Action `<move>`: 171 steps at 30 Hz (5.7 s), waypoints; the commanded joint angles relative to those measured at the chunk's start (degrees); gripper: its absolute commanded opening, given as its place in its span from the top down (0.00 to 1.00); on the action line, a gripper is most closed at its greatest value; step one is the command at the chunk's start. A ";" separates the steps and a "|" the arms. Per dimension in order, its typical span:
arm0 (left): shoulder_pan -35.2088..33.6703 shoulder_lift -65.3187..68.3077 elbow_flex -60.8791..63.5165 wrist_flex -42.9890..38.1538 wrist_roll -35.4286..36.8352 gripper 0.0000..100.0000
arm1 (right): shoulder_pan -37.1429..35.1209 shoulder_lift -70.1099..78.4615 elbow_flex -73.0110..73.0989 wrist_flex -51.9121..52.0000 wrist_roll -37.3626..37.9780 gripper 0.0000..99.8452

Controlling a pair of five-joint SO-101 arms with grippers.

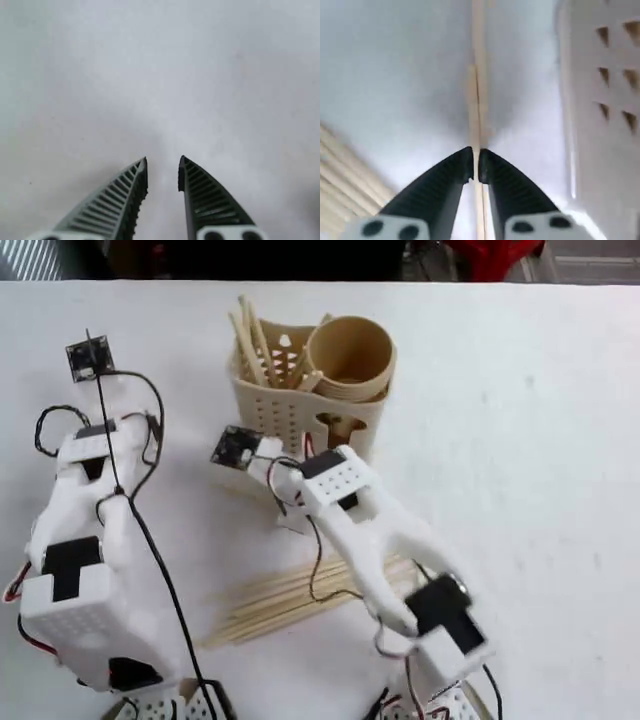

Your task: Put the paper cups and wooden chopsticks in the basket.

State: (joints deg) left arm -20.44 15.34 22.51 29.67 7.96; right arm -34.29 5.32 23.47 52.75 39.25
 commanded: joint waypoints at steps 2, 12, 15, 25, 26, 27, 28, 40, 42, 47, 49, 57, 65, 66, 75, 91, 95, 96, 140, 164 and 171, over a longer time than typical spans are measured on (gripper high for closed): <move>0.31 -0.22 -2.55 -1.05 -0.79 0.88 | 0.13 -15.78 -0.44 3.91 -3.69 0.98; 0.31 -0.22 -2.55 -0.97 -0.79 0.89 | -1.19 -26.95 3.25 10.86 -1.76 0.95; 0.31 -0.22 -2.55 -0.97 -0.79 0.89 | -1.54 -19.38 7.38 5.76 1.05 0.87; 0.31 -0.31 -1.76 -1.14 -0.79 0.89 | -0.31 7.43 1.49 -3.56 1.67 0.82; 0.31 -0.31 -1.85 -1.14 -0.79 0.89 | 0.13 8.57 0.62 -3.12 1.67 0.82; 0.31 -0.31 -1.85 -1.23 -0.79 0.89 | 0.57 8.92 -0.53 -1.80 1.67 0.82; 0.31 -0.31 -1.85 -1.23 -0.79 0.89 | 0.84 9.27 -1.23 -0.92 1.67 0.84; 0.40 -0.31 -1.85 -1.32 -0.79 0.89 | 0.84 -0.75 2.46 0.66 -0.70 0.98; 0.40 -0.31 -1.85 -1.32 -0.79 0.89 | 0.48 -6.99 4.57 0.57 -1.85 0.98; 0.40 -0.31 -1.85 -1.32 -0.79 0.89 | 0.48 -21.67 9.23 0.92 -2.99 0.98; 0.40 -0.31 -1.85 -1.32 -0.79 0.89 | 0.48 -26.07 10.81 0.92 -3.16 0.98; 0.40 -0.31 -1.85 -1.32 -0.79 0.89 | 0.40 -40.31 1.58 4.18 -6.42 0.98; 0.40 -0.31 -1.85 -1.32 -0.79 0.89 | -1.19 -37.05 -32.00 6.37 -15.65 0.98; 0.40 -0.31 -1.85 -1.32 -0.79 0.89 | -1.89 -35.65 -35.60 5.58 -17.41 0.98; 0.40 -0.31 -1.85 -1.32 -0.79 0.89 | -4.88 -18.86 -53.63 -17.80 -19.43 0.98; 0.40 -0.31 -1.85 -1.41 -0.79 0.88 | -1.89 -3.38 -55.38 -9.54 -18.99 0.98; 0.40 -0.31 -1.85 -1.41 -0.79 0.88 | -1.89 -2.42 -55.38 -7.16 -19.16 0.98; 0.40 -0.31 -1.85 -1.41 -0.79 0.88 | -1.89 -2.42 -55.38 -6.73 -19.34 0.96; 24.92 -5.67 -32.26 72.62 -48.44 0.89 | 47.60 -61.76 46.15 11.12 1.23 0.98; 44.88 1.98 -16.97 38.42 -60.92 0.82 | 52.18 -62.29 59.43 -0.66 1.23 0.98; 44.62 12.09 -22.59 34.99 -60.92 0.82 | 52.09 -62.29 59.43 -0.57 1.23 0.98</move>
State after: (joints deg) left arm 23.78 23.43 4.84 66.51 -52.26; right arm 17.41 -55.96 83.16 52.75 39.78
